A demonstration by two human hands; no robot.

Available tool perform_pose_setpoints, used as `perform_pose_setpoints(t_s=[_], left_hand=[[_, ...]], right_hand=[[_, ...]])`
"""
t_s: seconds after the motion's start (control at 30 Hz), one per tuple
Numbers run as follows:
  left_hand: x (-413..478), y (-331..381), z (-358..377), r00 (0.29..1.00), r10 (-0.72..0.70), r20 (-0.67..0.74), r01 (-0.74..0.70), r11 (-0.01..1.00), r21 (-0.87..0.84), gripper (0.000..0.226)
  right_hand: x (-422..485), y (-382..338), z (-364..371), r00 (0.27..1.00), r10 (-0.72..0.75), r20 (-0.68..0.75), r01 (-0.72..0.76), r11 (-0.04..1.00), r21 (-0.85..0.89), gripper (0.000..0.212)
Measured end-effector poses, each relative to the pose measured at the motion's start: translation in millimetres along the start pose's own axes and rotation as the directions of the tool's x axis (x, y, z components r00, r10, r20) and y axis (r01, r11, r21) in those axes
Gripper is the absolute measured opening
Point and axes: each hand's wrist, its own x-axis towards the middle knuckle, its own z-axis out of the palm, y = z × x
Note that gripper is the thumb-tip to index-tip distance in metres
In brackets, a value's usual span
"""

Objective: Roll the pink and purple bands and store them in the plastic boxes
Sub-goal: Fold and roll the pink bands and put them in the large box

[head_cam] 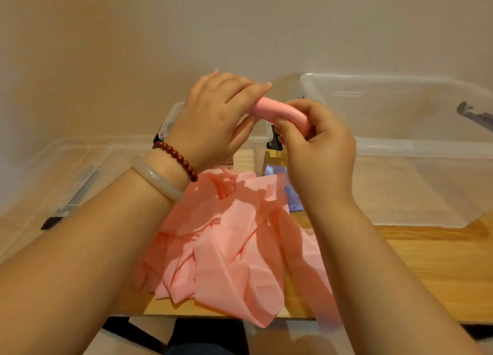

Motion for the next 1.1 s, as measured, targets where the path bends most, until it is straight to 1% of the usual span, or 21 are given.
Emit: perform_pose_setpoints(t_s=[0.23, 0.37, 0.47, 0.57, 0.7, 0.8, 0.87, 0.97, 1.03, 1.1], left_hand=[[42.6, -16.9, -12.6, 0.998, -0.021, 0.053, 0.023, 0.999, -0.029, 0.041], [66.0, -19.5, -28.8, 0.989, -0.037, 0.142, 0.048, 0.996, -0.075, 0.050], [83.0, -19.6, -33.3, 0.982, -0.063, 0.179, 0.083, 0.991, -0.107, 0.048], [99.5, -17.6, -31.2, 0.977, -0.066, 0.202, 0.087, 0.991, -0.098, 0.046], [121.1, -6.5, -22.0, 0.978, -0.048, 0.201, 0.073, 0.990, -0.117, 0.041], [132.7, 7.7, -9.8, 0.985, -0.061, 0.162, 0.087, 0.983, -0.159, 0.035], [139.7, 18.1, -1.8, 0.982, -0.105, 0.157, 0.135, 0.972, -0.194, 0.033], [149.5, 33.3, 9.8, 0.973, -0.146, 0.180, 0.187, 0.953, -0.238, 0.034], [153.6, 41.3, 17.5, 0.970, -0.149, 0.194, 0.197, 0.946, -0.257, 0.038], [156.8, 46.9, 24.9, 0.968, -0.148, 0.201, 0.199, 0.944, -0.263, 0.039]], right_hand=[[50.6, -30.4, -1.8, 0.996, 0.083, 0.044, -0.082, 0.996, -0.018, 0.027], [80.2, -40.4, -16.9, 0.982, 0.157, 0.102, -0.155, 0.988, -0.023, 0.022], [100.5, -43.4, -33.1, 0.969, 0.209, 0.135, -0.210, 0.978, -0.003, 0.027], [118.2, -42.6, -47.9, 0.962, 0.220, 0.161, -0.220, 0.975, -0.015, 0.029], [139.4, -32.6, -65.9, 0.960, 0.218, 0.174, -0.199, 0.973, -0.118, 0.024], [152.1, -22.9, -78.7, 0.956, 0.195, 0.217, -0.137, 0.956, -0.258, 0.018], [162.5, -15.7, -88.9, 0.943, 0.175, 0.283, -0.054, 0.919, -0.390, 0.023], [178.1, -7.3, -103.0, 0.904, 0.142, 0.404, 0.113, 0.831, -0.544, 0.038], [185.8, -10.4, -111.0, 0.873, 0.180, 0.454, 0.139, 0.801, -0.583, 0.048], [192.6, -10.9, -116.6, 0.852, 0.209, 0.480, 0.148, 0.784, -0.603, 0.049]])
